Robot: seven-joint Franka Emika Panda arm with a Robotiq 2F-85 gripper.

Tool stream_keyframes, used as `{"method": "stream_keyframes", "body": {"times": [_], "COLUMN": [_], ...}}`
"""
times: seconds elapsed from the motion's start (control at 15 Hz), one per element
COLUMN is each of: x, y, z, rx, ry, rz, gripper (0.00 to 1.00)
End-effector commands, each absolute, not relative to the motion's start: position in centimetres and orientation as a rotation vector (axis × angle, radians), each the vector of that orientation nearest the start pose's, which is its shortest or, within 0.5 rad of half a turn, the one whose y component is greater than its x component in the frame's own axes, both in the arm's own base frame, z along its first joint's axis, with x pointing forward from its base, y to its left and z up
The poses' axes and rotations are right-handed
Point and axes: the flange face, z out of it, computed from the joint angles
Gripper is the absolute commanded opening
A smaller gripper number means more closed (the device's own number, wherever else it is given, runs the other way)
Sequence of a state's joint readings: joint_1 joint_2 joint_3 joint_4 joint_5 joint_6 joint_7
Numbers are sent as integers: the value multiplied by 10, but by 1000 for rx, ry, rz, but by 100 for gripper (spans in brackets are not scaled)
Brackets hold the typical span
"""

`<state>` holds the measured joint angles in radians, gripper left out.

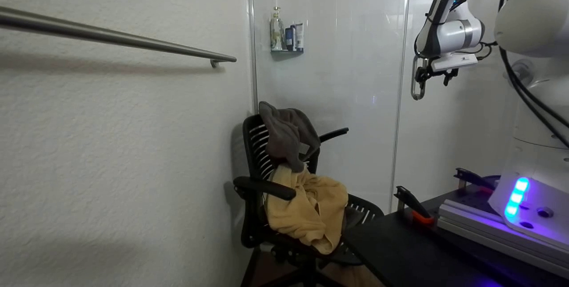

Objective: Open the shower door and put the grey towel on the seat of the chair

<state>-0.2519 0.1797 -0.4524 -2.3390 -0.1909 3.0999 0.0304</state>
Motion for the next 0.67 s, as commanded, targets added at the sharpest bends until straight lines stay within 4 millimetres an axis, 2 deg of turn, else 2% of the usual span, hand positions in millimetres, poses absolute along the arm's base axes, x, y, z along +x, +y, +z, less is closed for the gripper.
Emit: {"method": "stream_keyframes", "body": {"times": [0.0,0.2,0.27,0.4,0.47,0.6], "x": [431,414,408,410,408,415], "y": [-368,-396,-398,-382,-394,-385], "z": [334,342,343,342,346,343], "rx": [-3224,-3156,-3099,-2974,-3064,-3011], "ry": [946,1092,1137,1200,1165,1197], "rz": [-1058,-1312,-1397,-1444,-1390,-1394], "gripper": [100,100,100,100,100,100]}}
